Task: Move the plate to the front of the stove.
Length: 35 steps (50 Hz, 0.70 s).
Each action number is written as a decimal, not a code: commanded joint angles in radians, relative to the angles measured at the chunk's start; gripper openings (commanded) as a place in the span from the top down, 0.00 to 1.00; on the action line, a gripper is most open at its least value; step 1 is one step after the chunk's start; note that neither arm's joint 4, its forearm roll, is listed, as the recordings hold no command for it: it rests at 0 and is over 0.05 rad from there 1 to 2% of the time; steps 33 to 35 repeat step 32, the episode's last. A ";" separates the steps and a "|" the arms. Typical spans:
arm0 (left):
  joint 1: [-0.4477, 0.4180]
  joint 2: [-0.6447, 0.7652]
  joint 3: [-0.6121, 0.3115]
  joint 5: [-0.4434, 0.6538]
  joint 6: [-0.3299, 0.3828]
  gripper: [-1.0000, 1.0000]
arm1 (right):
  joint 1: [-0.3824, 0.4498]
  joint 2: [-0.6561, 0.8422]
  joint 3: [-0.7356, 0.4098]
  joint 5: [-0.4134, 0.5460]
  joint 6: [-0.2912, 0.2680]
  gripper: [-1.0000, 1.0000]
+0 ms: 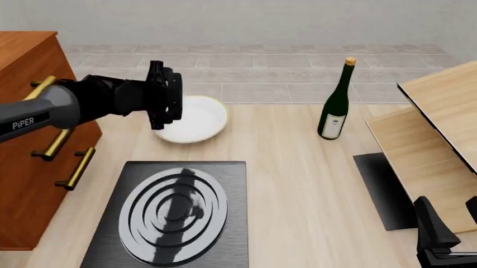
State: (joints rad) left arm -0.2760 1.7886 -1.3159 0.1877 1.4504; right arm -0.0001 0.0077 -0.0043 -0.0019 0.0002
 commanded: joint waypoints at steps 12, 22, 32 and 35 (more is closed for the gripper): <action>-0.023 -0.036 -0.020 -0.072 -0.041 0.00 | 0.000 0.000 0.000 0.000 0.000 0.00; -0.021 -0.067 -0.003 -0.109 -0.055 0.00 | 0.000 0.000 0.000 0.000 0.000 0.00; -0.030 -0.084 0.005 -0.114 -0.070 0.00 | 0.000 0.000 0.000 0.000 0.000 0.00; -0.030 -0.084 0.005 -0.114 -0.070 0.00 | 0.000 0.000 0.000 0.000 0.000 0.00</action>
